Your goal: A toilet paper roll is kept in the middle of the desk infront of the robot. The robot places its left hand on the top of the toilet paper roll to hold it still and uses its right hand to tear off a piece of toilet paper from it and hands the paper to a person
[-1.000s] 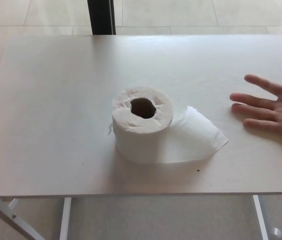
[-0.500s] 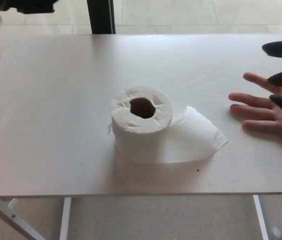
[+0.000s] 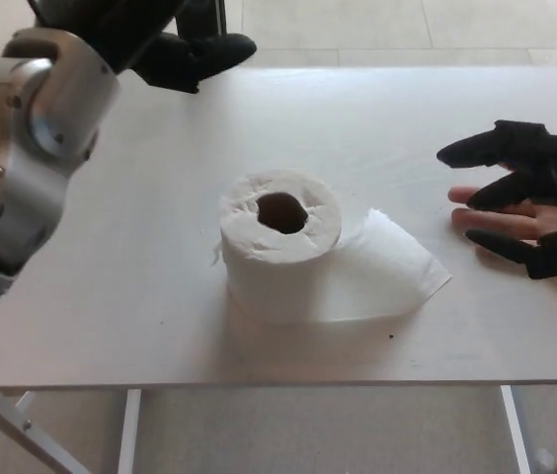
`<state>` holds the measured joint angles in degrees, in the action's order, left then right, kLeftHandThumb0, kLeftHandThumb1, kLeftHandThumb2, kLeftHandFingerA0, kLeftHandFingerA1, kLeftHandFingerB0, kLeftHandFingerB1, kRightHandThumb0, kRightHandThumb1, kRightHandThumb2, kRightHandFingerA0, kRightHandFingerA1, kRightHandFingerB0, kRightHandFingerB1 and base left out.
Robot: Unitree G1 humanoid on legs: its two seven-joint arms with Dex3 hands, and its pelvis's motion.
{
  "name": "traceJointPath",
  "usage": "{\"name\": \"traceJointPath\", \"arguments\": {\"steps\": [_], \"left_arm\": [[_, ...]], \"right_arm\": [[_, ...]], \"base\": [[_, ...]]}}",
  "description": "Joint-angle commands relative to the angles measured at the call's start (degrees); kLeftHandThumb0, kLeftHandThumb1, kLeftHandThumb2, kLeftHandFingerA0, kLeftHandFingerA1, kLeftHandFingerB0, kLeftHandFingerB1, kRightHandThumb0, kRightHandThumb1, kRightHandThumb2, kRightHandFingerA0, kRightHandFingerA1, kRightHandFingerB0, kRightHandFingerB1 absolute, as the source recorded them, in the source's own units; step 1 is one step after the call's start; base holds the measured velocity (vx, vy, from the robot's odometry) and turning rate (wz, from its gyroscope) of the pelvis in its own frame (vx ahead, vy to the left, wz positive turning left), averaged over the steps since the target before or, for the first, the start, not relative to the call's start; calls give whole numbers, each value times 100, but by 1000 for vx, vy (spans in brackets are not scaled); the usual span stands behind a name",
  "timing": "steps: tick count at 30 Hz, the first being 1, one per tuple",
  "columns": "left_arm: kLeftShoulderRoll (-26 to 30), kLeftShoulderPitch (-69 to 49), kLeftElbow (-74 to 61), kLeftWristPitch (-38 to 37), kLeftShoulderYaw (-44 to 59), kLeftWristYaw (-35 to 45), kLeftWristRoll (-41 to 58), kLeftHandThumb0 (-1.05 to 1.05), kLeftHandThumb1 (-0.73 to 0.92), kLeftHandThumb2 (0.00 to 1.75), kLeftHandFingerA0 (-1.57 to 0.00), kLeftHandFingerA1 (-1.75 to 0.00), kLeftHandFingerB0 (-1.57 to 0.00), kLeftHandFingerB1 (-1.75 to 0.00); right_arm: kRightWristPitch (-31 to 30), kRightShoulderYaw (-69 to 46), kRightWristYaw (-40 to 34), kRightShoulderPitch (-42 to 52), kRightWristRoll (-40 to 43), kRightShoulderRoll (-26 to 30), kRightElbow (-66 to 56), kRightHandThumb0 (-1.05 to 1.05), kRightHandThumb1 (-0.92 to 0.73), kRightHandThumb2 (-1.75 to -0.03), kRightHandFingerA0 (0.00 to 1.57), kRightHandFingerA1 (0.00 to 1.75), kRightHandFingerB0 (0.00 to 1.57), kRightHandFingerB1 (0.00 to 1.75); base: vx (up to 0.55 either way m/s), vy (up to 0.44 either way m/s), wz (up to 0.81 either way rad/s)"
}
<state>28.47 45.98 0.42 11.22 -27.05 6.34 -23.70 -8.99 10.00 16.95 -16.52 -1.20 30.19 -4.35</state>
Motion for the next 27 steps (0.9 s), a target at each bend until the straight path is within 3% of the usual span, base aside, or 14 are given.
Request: {"name": "traceJointPath", "arguments": {"steps": [1, 3, 9, 11, 18, 22, 24, 27], "left_arm": [[-666, 463, 158, 661, -806, -406, -1933, -51, 68, 61, -74, -60, -56, -46], [-723, 441, 163, 711, -799, -415, -1957, -51, 68, 61, -74, -60, -56, -46], [-1728, 24, 504, 1326, -652, -1061, -1758, -55, 65, 60, -73, -66, -56, -51], [-1812, -83, 615, 1319, -709, -1113, -1864, -55, 64, 60, -74, -65, -57, -51], [-1476, -644, 679, 935, -1179, -1075, -2465, -49, 69, 61, -71, -56, -62, -46], [-1462, -929, 914, 736, -1146, -1522, -2516, -51, 65, 60, -78, -63, -70, -50], [-1462, -1064, 986, 634, -1106, -1704, -2520, -50, 62, 59, -82, -65, -73, -51], [-1333, -1274, 1060, 332, -1058, -1979, -2546, -50, 61, 58, -87, -70, -76, -53]], "right_arm": [[-545, 467, -58, -39, -832, -38, 414, -44, -62, -58, 54, 65, 49, 45], [-552, 487, -46, -43, -847, -38, 421, -44, -62, -58, 54, 65, 49, 45], [-464, 768, -218, 29, -1022, -348, 652, -41, -61, -58, 55, 66, 50, 46], [-371, 802, -244, 30, -1035, -423, 731, -41, -61, -58, 53, 66, 50, 47], [-151, 914, -486, 5, -1408, -526, 884, -42, -63, -58, 50, 66, 51, 45], [-57, 938, -795, 43, -1669, -618, 963, -44, -63, -58, 49, 70, 54, 43], [-103, 973, -865, 40, -1777, -652, 971, -43, -63, -59, 38, 63, 51, 42], [-35, 930, -1053, 74, -1862, -753, 1001, -41, -62, -58, 35, 61, 51, 41]], "base": [[0, 0, 0], [0, 0, 0], [0, 0, 0], [0, 0, 0], [0, 0, 0], [0, 0, 0], [0, 0, 0], [0, 0, 0]]}}
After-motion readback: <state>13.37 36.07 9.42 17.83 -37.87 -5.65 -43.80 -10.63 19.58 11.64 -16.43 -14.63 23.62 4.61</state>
